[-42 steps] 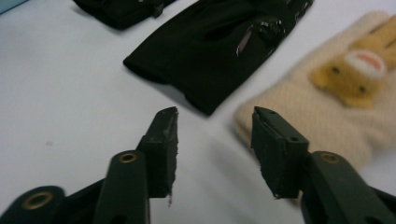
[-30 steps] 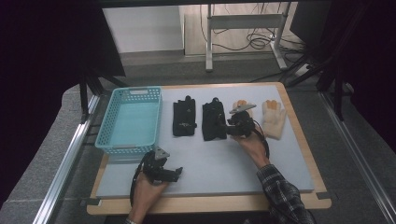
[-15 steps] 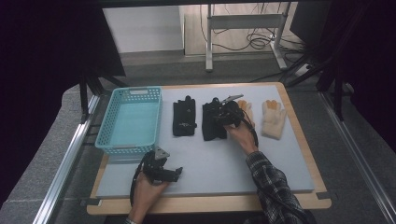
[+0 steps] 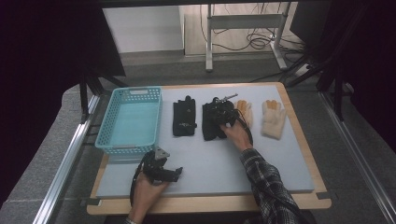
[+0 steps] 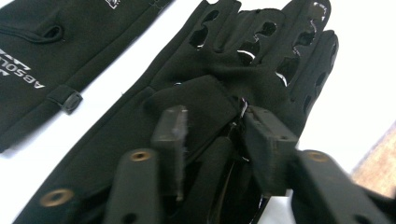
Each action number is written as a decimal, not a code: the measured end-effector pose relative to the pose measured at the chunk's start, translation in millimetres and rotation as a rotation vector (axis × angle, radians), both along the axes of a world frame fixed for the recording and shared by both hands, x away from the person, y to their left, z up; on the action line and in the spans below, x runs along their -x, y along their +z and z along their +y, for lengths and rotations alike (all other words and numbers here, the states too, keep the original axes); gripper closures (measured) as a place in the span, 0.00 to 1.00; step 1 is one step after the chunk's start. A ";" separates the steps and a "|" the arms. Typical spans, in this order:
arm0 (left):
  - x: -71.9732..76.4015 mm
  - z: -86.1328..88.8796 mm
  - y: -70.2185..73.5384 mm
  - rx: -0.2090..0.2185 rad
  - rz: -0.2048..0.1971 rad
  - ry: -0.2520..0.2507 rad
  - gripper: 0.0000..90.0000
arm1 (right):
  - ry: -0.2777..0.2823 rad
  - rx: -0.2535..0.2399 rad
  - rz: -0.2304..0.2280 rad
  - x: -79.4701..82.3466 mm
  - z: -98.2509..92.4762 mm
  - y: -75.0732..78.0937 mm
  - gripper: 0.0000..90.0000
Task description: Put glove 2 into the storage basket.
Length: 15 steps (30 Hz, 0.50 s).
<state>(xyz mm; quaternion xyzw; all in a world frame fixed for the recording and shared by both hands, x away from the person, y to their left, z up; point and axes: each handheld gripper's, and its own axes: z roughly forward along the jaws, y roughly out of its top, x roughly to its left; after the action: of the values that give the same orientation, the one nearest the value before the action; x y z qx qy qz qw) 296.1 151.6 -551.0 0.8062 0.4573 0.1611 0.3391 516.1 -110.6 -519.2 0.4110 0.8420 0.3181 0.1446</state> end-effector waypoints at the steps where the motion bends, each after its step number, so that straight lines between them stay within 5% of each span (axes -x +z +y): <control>1: 0.0 0.0 0.0 0.000 0.000 0.000 0.02 | 0.001 -0.004 0.002 1.6 0.4 0.2 0.74; 3: 0.0 0.0 0.0 0.000 0.000 0.000 0.02 | 0.004 -0.021 0.017 3.6 1.1 0.5 0.86; 6: 0.0 0.0 0.0 0.000 0.000 0.000 0.02 | -0.001 -0.032 0.027 4.0 1.0 1.1 0.91; 11: -0.1 0.2 0.1 -0.001 0.002 0.000 0.02 | -0.001 -0.017 0.001 9.3 0.7 13.1 0.92; 15: -0.1 0.2 0.1 -0.002 0.001 -0.001 0.02 | -0.004 -0.056 -0.004 16.1 -3.4 27.8 0.92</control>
<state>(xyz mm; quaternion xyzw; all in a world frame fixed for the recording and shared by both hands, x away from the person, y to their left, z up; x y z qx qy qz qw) 296.1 151.7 -551.0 0.8068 0.4571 0.1610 0.3380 500.0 -114.0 -491.5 0.4159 0.8317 0.3419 0.1354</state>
